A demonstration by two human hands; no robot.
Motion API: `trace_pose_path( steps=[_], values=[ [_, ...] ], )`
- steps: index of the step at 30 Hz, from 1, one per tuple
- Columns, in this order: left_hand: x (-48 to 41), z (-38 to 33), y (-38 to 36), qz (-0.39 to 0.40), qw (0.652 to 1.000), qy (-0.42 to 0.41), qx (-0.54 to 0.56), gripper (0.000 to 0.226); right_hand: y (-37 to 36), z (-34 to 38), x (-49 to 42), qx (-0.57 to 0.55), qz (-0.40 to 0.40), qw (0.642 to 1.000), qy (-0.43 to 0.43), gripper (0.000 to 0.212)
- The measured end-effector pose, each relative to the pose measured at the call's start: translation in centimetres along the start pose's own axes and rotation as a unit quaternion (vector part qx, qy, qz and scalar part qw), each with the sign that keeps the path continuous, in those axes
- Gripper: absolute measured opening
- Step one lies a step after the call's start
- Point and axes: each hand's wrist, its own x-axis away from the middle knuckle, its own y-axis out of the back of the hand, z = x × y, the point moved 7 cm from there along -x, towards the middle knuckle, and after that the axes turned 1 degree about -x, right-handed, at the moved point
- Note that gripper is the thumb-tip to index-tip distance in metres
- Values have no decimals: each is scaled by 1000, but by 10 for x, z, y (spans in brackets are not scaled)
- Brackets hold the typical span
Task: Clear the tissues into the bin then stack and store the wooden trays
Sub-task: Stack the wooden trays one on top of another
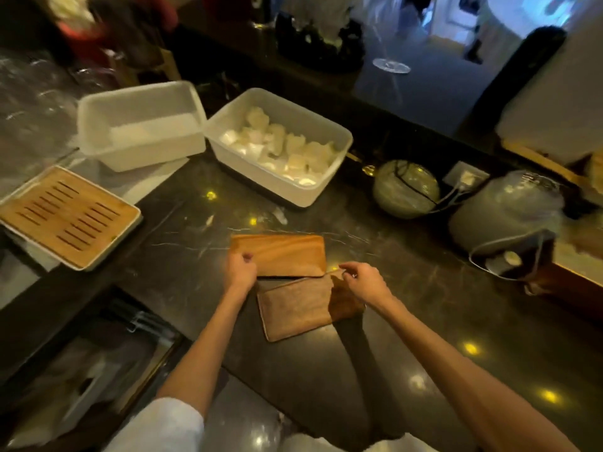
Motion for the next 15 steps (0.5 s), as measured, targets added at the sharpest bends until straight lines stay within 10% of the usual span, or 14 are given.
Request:
trace_pose_path(
  steps=[9, 15],
  values=[
    [-72, 25, 10, 40, 990, 96, -99, 51, -37, 22, -52, -261, 76, 941, -201, 44],
    [-52, 16, -9, 136, 975, 166, 60, 36, -9, 17, -33, -318, 20, 931, -178, 30]
  ],
)
